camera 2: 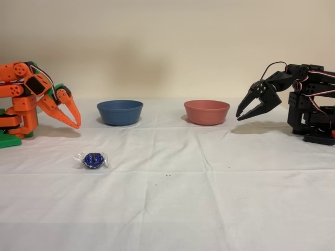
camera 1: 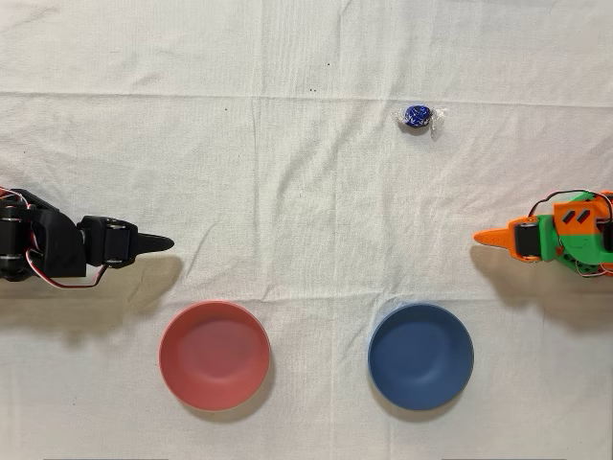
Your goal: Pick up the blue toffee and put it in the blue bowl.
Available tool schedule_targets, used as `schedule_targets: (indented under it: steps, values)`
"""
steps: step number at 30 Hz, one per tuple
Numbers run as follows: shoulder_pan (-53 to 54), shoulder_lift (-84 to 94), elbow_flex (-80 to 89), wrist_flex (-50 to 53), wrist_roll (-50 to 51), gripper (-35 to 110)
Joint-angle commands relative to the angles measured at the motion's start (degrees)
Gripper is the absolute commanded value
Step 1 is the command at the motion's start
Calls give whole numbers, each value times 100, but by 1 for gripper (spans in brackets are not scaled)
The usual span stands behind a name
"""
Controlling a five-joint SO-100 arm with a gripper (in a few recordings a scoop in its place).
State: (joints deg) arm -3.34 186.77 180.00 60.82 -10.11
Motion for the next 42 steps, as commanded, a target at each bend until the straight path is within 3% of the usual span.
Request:
schedule_targets:
  steps: [1, 19, 30, 42]
  values:
    - [26, 35, -97, 114, -18, 0]
    - [475, -343, -264, -35, 44, 0]
    - [782, -2637, -2646, 290, 88, 0]
    - [2013, -4667, -4887, 642, 1116, 0]
